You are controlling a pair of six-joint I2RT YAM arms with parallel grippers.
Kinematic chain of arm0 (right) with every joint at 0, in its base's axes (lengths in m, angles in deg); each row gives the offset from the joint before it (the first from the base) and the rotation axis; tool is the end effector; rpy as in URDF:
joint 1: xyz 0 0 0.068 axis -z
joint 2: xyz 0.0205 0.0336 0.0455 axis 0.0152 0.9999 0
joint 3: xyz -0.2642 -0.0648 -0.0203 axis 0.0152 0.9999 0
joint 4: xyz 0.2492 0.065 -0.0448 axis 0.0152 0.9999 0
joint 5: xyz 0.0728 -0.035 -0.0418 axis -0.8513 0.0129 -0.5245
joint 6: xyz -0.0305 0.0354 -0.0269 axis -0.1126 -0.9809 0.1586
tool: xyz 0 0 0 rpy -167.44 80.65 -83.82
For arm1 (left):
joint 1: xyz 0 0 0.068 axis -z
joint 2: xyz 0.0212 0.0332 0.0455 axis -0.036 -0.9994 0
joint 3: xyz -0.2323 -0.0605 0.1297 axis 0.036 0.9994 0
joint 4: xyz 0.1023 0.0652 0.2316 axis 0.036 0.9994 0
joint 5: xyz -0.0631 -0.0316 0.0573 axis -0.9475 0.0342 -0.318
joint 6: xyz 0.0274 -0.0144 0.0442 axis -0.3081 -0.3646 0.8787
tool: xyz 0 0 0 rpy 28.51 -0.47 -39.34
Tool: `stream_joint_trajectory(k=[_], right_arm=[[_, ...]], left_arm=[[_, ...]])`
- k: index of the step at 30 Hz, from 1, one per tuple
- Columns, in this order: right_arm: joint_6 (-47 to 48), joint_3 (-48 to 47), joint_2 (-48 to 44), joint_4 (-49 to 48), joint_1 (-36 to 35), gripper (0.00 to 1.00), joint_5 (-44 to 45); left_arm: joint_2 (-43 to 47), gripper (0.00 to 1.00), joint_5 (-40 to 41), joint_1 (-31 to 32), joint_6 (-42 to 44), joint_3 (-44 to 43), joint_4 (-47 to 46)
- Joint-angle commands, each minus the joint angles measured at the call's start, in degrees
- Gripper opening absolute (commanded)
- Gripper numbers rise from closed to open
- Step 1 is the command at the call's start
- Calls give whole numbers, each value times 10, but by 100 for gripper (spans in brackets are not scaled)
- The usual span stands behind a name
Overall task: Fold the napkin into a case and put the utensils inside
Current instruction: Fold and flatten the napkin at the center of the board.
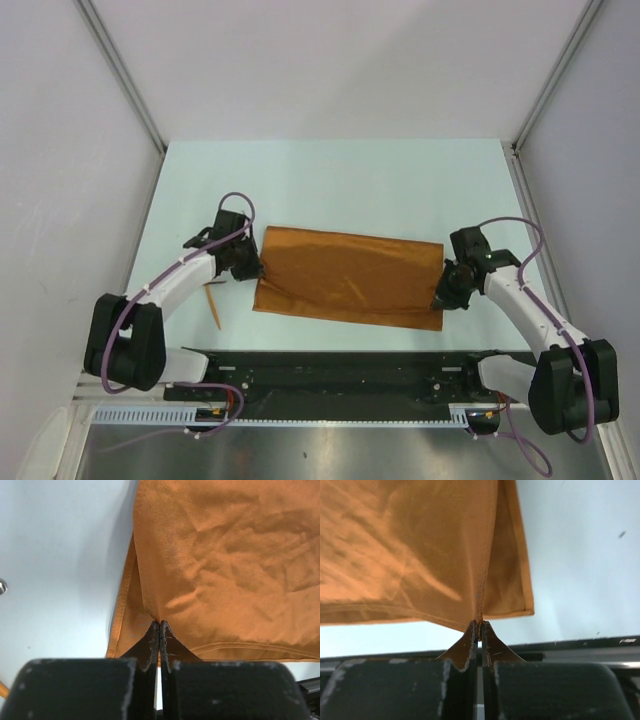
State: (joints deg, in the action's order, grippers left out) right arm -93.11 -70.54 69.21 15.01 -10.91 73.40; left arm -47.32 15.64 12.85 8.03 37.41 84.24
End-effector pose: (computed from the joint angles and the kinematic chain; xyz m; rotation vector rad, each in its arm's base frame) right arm 0.1869 0.0368 0.2092 0.5524 2.8186 0.3039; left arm 0.2437 -0.0689 0.1971 -0.3771 2.6560 -0.4237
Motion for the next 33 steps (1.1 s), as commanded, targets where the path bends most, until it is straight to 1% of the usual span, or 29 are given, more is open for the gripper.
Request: stream_joint_trajectory(k=[1, 4, 8, 10, 16, 21, 24, 33], right_arm=[[-53, 27, -8, 21, -23, 0, 5], [-59, 46, -12, 21, -24, 0, 11], [-72, 57, -17, 22, -23, 0, 52], [-89, 57, -13, 25, -22, 0, 77], [-111, 62, 2, 19, -23, 0, 106], [-121, 98, 25, -15, -27, 0, 93], [-128, 109, 24, -24, -28, 0, 97], [-134, 122, 28, -48, -27, 0, 96]], left_arm=[[-17, 0, 28, 13, -12, 12, 16], [-28, 0, 44, 20, -19, 18, 12], [-38, 0, 45, 27, -22, 21, 8], [-38, 0, 40, 28, -25, 29, 3], [-29, 0, 57, 31, -19, 35, 9], [-13, 0, 62, 31, -19, 44, 10], [-4, 0, 62, 31, -17, 50, 10], [6, 0, 62, 32, -19, 50, 13]])
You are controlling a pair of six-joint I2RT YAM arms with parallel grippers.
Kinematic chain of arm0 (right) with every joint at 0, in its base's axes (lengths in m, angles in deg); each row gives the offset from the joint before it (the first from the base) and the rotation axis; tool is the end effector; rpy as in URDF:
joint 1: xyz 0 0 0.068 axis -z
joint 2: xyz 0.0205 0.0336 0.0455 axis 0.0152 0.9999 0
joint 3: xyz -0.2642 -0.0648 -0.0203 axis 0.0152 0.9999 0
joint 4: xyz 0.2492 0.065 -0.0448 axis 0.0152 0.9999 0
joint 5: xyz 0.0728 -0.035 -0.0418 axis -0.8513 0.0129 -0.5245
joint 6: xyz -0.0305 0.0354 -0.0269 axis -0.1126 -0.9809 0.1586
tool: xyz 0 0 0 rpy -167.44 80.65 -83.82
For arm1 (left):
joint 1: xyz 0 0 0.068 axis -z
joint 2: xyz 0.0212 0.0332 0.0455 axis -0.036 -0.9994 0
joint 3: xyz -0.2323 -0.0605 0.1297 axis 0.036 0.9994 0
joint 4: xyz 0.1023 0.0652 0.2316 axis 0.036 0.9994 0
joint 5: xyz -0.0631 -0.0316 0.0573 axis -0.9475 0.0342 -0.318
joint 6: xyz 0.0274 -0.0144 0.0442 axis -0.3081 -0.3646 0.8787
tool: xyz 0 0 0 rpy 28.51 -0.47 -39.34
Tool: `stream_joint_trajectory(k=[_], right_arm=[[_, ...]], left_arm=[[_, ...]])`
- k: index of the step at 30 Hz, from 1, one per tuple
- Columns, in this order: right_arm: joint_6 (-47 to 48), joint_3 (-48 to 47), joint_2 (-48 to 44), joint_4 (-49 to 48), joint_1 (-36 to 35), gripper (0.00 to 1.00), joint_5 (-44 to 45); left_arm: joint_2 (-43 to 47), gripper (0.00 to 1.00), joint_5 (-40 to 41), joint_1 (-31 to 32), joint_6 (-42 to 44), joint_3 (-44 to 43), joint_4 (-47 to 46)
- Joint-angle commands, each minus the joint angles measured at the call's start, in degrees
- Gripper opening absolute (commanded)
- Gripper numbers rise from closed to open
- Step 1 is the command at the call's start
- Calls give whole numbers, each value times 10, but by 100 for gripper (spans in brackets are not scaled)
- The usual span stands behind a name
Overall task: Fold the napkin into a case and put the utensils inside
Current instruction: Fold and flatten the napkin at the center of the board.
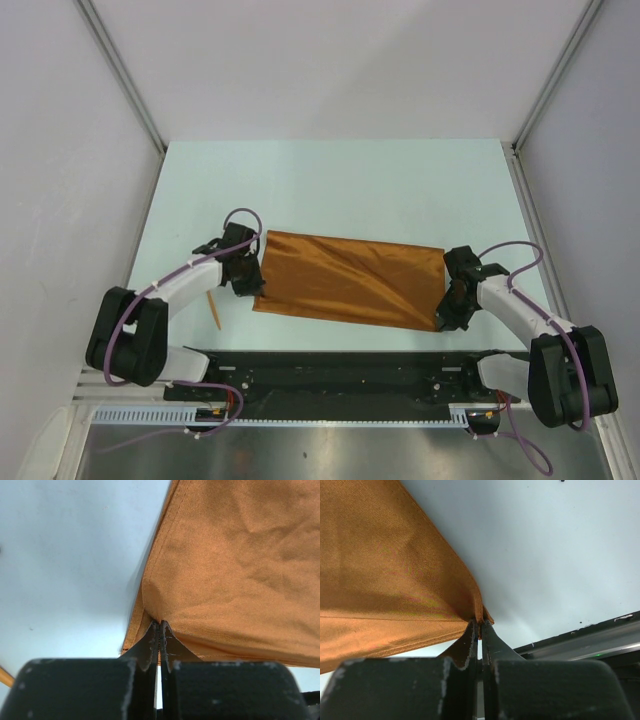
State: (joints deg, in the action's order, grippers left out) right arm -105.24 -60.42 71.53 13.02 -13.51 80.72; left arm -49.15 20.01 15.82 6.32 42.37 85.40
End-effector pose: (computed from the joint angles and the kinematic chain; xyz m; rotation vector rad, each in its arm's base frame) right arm 0.1627 0.0355 0.1563 0.8492 2.8919 0.0623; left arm 0.2251 -0.0739 0.1644 -0.3954 2.7769 -0.2812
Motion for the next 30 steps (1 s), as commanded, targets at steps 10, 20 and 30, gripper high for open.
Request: stream_joint_trajectory(k=[10, 20, 30], right_arm=[[-17, 31, -3, -28, 2, 0, 24], [-18, 31, -4, -28, 4, 0, 25], [-17, 29, 0, -31, 3, 16, 23]], left_arm=[[22, 0, 64, 2, -14, 9, 35], [14, 0, 121, 6, -15, 9, 58], [-7, 0, 159, 11, -36, 3, 72]])
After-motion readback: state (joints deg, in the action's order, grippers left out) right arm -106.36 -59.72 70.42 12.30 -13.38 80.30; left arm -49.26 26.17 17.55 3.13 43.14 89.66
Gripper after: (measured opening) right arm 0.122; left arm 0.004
